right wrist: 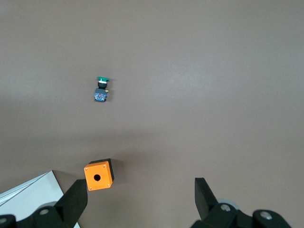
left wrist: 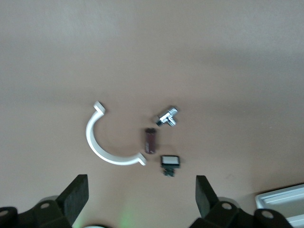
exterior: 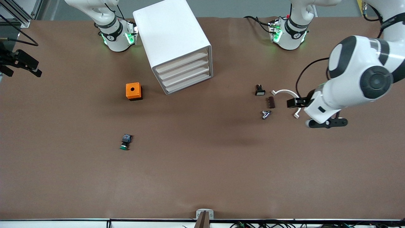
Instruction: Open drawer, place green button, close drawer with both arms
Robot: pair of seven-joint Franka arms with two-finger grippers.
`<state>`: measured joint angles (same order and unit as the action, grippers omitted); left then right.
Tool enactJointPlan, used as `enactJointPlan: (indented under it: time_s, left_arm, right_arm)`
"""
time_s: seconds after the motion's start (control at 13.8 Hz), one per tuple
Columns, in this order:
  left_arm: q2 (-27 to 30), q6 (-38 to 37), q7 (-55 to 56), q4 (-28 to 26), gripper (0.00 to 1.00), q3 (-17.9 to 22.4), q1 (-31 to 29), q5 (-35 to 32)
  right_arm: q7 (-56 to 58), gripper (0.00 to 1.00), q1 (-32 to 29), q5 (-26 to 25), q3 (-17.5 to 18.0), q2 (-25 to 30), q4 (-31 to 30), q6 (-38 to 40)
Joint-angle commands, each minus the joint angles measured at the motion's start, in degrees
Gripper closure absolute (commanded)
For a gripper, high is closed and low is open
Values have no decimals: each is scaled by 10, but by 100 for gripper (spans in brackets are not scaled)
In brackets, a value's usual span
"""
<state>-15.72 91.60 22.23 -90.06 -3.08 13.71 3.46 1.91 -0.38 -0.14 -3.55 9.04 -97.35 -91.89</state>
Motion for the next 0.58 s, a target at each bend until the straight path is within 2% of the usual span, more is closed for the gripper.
enactJointPlan:
  time_s: [0.0, 0.14, 0.29, 0.51]
  left_arm:
    - [-44, -39, 114, 55, 0, 1, 31, 32]
    - [-73, -40, 176, 72, 0, 1, 49, 84]
    - [-91, -39, 253, 73, 1, 1, 74, 107]
    - [-141, -39, 402, 77, 1, 1, 91, 173]
  right_arm:
    - [6, 0, -1, 1, -1, -5, 13, 5]
    - [6, 0, -1, -1, -1, -14, 12, 14]
    - [6, 0, 1, -5, -1, -26, 12, 17]
    - [5, 0, 2, 1, -1, -72, 18, 10]
